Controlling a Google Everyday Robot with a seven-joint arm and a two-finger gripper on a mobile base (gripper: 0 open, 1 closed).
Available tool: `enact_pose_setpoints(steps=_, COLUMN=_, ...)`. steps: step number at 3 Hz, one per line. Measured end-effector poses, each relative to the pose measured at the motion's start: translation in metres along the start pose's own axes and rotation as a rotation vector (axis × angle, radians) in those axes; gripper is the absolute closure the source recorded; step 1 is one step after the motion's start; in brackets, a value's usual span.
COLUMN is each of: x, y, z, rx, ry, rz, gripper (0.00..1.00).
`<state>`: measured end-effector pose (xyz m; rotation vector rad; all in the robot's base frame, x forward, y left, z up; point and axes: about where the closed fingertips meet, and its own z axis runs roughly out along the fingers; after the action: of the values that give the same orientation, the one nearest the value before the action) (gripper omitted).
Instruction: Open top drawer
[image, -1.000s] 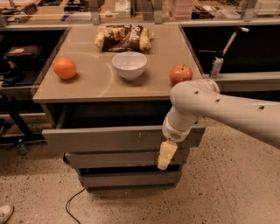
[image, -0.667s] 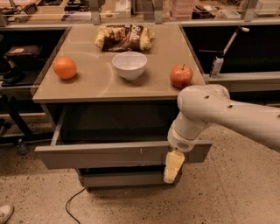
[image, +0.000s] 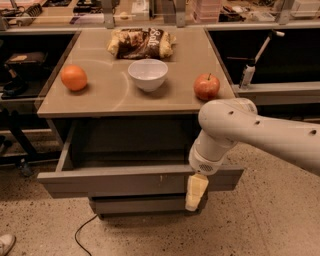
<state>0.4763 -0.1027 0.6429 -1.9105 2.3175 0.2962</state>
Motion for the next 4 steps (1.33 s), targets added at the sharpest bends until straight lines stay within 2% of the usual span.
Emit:
enact_pose_setpoints(steps=1, x=0.008, y=0.026, z=0.017, rx=-0.067, ry=0.048, rz=-0.011, gripper=0.00)
enact_pose_setpoints(steps=2, x=0.007, y=0.026, z=0.012, rx=-0.068, ry=0.048, rz=-0.010, gripper=0.00)
enact_pose_setpoints(steps=3, x=0.026, y=0.072, z=-0.005, rx=-0.109, ry=0.081, rz=0.018, gripper=0.00)
enact_pose_setpoints(steps=4, x=0.026, y=0.073, z=-0.006, rx=-0.110, ry=0.082, rz=0.019, gripper=0.00)
